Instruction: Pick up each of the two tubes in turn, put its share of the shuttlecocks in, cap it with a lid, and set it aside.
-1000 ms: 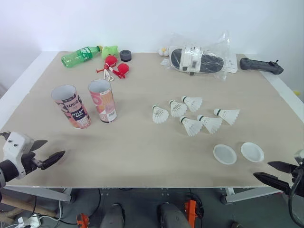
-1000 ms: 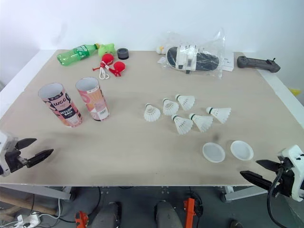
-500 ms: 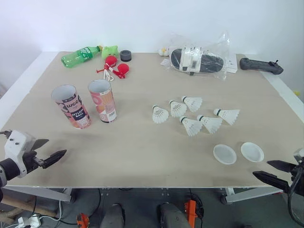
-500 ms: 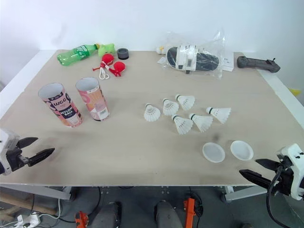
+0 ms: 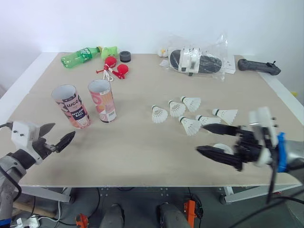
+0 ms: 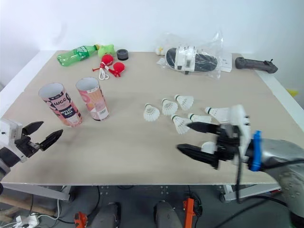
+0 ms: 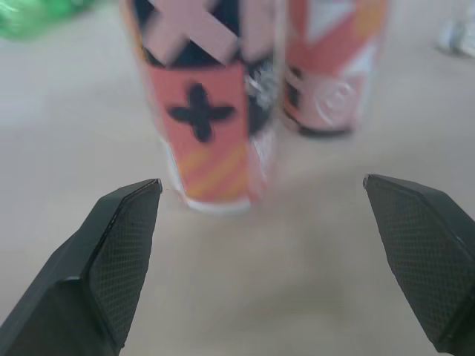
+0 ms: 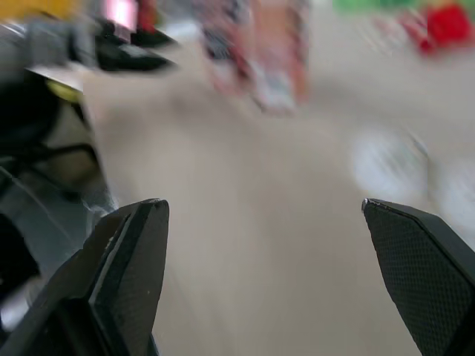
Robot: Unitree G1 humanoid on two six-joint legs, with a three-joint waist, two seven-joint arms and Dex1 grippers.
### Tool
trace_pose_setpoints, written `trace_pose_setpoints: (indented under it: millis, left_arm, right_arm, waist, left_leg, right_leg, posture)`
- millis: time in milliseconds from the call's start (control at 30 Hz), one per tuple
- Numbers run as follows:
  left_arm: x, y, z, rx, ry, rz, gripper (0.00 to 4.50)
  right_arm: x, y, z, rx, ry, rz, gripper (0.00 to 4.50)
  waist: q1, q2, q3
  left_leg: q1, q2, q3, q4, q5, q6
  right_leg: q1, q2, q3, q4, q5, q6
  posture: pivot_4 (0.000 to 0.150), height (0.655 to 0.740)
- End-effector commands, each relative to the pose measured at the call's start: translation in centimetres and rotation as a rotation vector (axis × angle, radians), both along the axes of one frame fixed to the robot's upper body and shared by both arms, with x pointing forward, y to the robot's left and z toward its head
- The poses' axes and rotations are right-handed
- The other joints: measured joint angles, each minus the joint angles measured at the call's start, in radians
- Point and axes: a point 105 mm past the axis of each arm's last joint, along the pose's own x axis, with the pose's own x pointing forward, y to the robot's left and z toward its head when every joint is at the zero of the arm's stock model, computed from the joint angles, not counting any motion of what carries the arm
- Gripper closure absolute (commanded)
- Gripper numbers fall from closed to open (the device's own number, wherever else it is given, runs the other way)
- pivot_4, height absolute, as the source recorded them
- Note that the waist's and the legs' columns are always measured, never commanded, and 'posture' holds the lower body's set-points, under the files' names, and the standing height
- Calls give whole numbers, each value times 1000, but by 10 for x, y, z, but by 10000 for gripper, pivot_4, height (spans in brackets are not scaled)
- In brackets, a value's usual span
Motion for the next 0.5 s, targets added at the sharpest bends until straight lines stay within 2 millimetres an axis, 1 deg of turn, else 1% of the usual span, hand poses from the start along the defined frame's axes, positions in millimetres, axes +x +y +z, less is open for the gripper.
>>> trace_pose_setpoints:
  millis: [33, 67, 167, 333, 400, 500]
  left_arm:
    - [6, -4, 7, 20, -64, 36, 0]
    - [10, -5, 5, 1, -75, 53, 0]
    - [20, -9, 0, -36, -96, 74, 0]
    - [34, -14, -11, -68, -106, 99, 0]
    - [38, -17, -14, -80, -104, 98, 0]
    - [46, -17, -23, -79, -90, 113, 0]
  right_arm:
    - [1, 27, 8, 24, -72, 50, 475]
    - [6, 34, 9, 33, -89, 45, 475]
    - [15, 46, 10, 45, -123, 33, 475]
    - [16, 62, 8, 51, -146, 59, 475]
    - [16, 66, 9, 52, -152, 64, 475]
    - [17, 69, 11, 57, -162, 67, 475]
  waist:
    - [3, 0, 0]
    - [5, 0, 0]
    - [9, 0, 0]
    - [10, 0, 0]
    - [10, 0, 0]
    - [10, 0, 0]
  left_leg:
    - [-1, 0, 0, 0, 0, 0]
    - [-1, 0, -1, 1, 0, 0]
    - [-4, -1, -1, 1, 0, 0]
    - [-4, 0, -2, 2, 0, 0]
    - [-4, 0, -2, 2, 0, 0]
    - [-3, 0, -2, 2, 0, 0]
  right_leg:
    - [0, 0, 0, 0, 1, 2]
    - [0, 0, 0, 0, 2, 4]
    - [-1, 0, -1, 0, 2, 5]
    - [-2, 1, -1, 0, 3, 4]
    - [-2, 1, -1, 0, 3, 4]
    - [-2, 2, -1, 0, 4, 3]
  posture:
    - [1500, 7400]
    - [1500, 7400]
    - [1500, 7400]
    - [1500, 7400]
    - [1500, 7400]
    - [1500, 7400]
